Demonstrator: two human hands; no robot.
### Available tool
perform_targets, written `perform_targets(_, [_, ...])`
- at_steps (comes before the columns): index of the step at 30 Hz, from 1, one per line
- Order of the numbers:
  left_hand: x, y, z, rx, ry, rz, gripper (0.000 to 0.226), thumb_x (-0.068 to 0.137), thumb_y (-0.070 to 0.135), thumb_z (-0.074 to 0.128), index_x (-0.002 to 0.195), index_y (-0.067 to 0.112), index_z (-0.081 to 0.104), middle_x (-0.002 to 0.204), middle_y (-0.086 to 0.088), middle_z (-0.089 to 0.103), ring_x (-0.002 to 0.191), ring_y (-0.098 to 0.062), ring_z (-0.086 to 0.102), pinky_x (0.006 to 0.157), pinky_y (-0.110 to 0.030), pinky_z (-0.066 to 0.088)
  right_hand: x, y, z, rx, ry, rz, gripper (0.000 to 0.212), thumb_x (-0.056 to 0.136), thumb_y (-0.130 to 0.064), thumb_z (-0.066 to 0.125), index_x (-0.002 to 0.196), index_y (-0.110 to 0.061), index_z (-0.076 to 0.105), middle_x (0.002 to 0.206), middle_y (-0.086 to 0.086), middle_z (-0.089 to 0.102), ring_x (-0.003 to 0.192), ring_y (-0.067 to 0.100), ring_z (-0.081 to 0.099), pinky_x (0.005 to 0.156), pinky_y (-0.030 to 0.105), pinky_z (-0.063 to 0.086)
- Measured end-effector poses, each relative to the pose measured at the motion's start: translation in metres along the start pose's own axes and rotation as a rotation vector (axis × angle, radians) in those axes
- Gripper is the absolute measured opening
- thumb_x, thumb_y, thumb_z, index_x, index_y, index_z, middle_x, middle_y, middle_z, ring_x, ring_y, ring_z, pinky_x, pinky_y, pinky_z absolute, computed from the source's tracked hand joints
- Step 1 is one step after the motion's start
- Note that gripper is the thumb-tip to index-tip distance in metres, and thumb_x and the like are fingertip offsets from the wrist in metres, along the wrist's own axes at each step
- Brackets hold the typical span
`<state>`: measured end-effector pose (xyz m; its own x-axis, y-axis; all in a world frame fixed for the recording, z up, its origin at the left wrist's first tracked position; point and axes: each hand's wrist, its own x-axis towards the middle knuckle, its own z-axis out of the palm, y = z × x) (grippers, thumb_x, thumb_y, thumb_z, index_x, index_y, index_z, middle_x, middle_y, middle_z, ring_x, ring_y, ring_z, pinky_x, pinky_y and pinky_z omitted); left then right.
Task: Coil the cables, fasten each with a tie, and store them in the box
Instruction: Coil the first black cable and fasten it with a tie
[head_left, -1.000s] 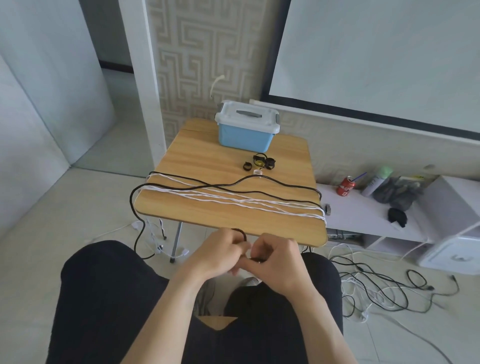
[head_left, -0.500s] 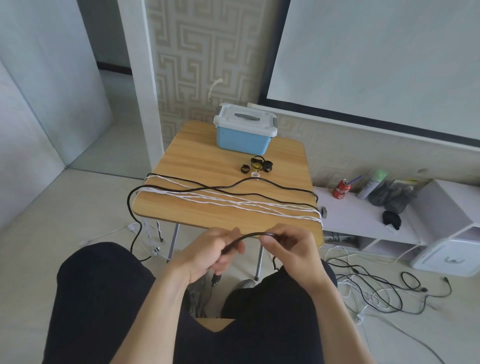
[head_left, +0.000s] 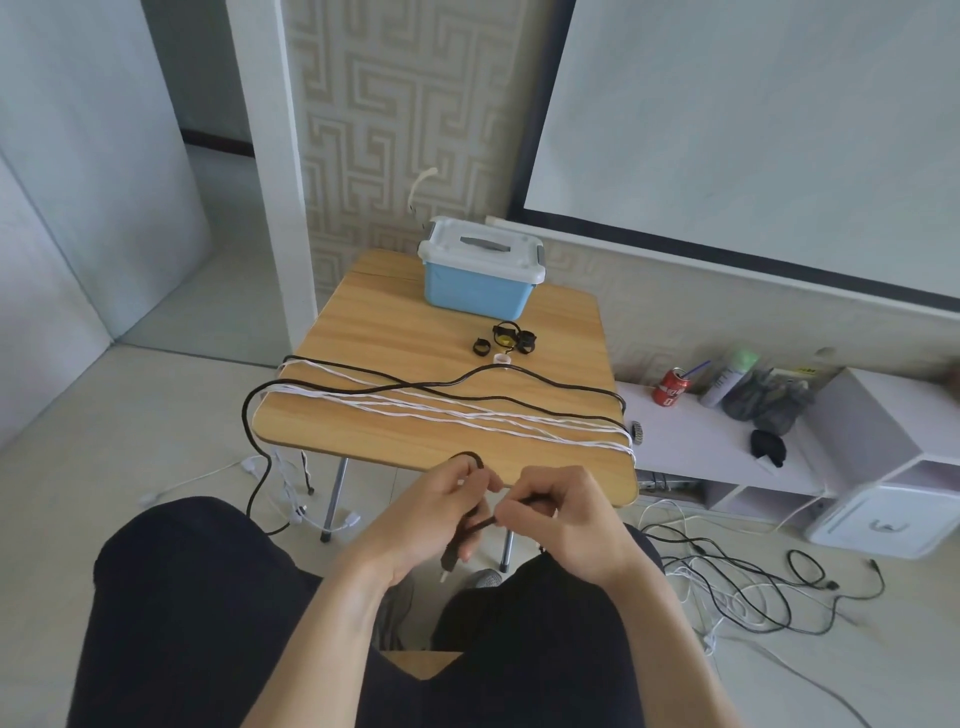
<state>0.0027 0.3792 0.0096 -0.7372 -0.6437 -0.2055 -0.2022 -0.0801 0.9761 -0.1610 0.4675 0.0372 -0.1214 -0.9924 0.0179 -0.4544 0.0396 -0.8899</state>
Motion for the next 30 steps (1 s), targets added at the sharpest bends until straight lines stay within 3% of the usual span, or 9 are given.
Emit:
perform_targets(4, [0.000, 0.001, 0.001, 0.037, -0.103, 0.003, 0.048, 0.109, 0.041, 0.030, 0.094, 0.003, 0.055, 0.064, -0.006, 0.055, 0.053, -0.023, 0.043, 0.063, -0.035, 0.044, 0.004, -0.002, 0.001, -0.138, 0.082, 0.021, 0.016, 0.090, -0.020, 0.074, 0.074, -0.023, 0.075, 0.057, -0.019, 0.056, 0.055, 0.004, 0.046, 0.058, 0.021, 0.040])
perform_targets(8, [0.000, 0.005, -0.002, -0.117, -0.057, -0.030, 0.057, 0.107, 0.047, 0.031, 0.089, 0.001, 0.060, 0.054, 0.002, 0.030, 0.047, -0.015, 0.019, 0.047, -0.029, 0.017, 0.010, -0.005, 0.005, -0.067, 0.296, 0.051, 0.020, 0.079, -0.033, 0.085, 0.085, -0.021, 0.070, 0.067, 0.001, 0.066, 0.057, 0.002, 0.050, 0.058, 0.016, 0.044])
perform_targets(12, [-0.005, 0.009, -0.008, -0.560, -0.124, 0.032, 0.046, 0.102, 0.046, 0.044, 0.069, 0.016, 0.054, 0.048, 0.007, 0.024, 0.040, -0.011, 0.016, 0.041, -0.026, 0.011, 0.018, 0.004, 0.005, -0.021, 0.151, 0.019, 0.036, 0.084, -0.059, 0.067, 0.083, -0.023, 0.068, 0.067, 0.010, 0.067, 0.058, 0.011, 0.055, 0.058, 0.030, 0.044])
perform_targets(15, [-0.006, 0.008, -0.017, -0.996, -0.142, 0.106, 0.047, 0.103, 0.044, 0.037, 0.068, 0.017, 0.054, 0.050, 0.009, 0.020, 0.041, -0.008, 0.014, 0.040, -0.023, 0.012, 0.015, 0.013, 0.004, -0.126, 0.094, 0.049, 0.047, 0.094, -0.059, 0.045, 0.079, -0.021, 0.069, 0.060, 0.013, 0.059, 0.053, 0.011, 0.049, 0.056, 0.025, 0.038])
perform_targets(17, [-0.007, 0.007, -0.026, -1.098, -0.181, 0.144, 0.051, 0.105, 0.044, 0.028, 0.076, 0.015, 0.058, 0.055, 0.008, 0.017, 0.045, -0.009, 0.013, 0.042, -0.023, 0.013, 0.014, 0.020, 0.001, -0.144, 0.121, 0.086, 0.049, 0.096, -0.057, 0.043, 0.075, -0.022, 0.070, 0.052, 0.003, 0.048, 0.050, 0.010, 0.042, 0.052, 0.022, 0.033])
perform_targets(21, [-0.007, 0.006, -0.025, -1.018, -0.269, 0.191, 0.038, 0.107, 0.037, 0.032, 0.092, 0.011, 0.056, 0.058, 0.008, 0.024, 0.048, -0.010, 0.018, 0.044, -0.022, 0.023, 0.018, 0.024, 0.004, -0.158, 0.290, 0.128, 0.045, 0.100, -0.046, 0.053, 0.072, -0.016, 0.071, 0.047, -0.005, 0.047, 0.043, 0.007, 0.037, 0.047, 0.017, 0.029])
perform_targets(26, [-0.001, 0.004, -0.013, -0.451, 0.048, 0.104, 0.046, 0.102, 0.049, 0.032, 0.074, 0.015, 0.045, 0.051, 0.004, 0.024, 0.045, -0.013, 0.019, 0.045, -0.026, 0.021, 0.025, 0.023, 0.004, -0.097, 0.630, 0.172, 0.039, 0.095, -0.040, 0.065, 0.067, -0.014, 0.071, 0.055, -0.003, 0.061, 0.050, 0.005, 0.044, 0.050, 0.019, 0.036])
perform_targets(28, [-0.004, 0.002, -0.018, -0.545, 0.037, 0.048, 0.046, 0.101, 0.047, 0.036, 0.069, 0.016, 0.047, 0.050, 0.006, 0.023, 0.044, -0.012, 0.017, 0.045, -0.026, 0.013, 0.027, 0.024, -0.003, -0.106, 0.635, 0.185, 0.042, 0.091, -0.045, 0.070, 0.065, -0.013, 0.069, 0.056, -0.001, 0.059, 0.054, 0.009, 0.047, 0.055, 0.025, 0.039])
perform_targets(30, [-0.007, 0.004, -0.021, -0.799, 0.029, 0.010, 0.046, 0.102, 0.043, 0.038, 0.064, 0.018, 0.049, 0.047, 0.008, 0.023, 0.042, -0.010, 0.014, 0.043, -0.026, 0.010, 0.027, 0.022, -0.009, -0.163, 0.470, 0.291, 0.048, 0.089, -0.056, 0.068, 0.069, -0.013, 0.069, 0.054, -0.002, 0.058, 0.051, 0.008, 0.051, 0.056, 0.026, 0.044])
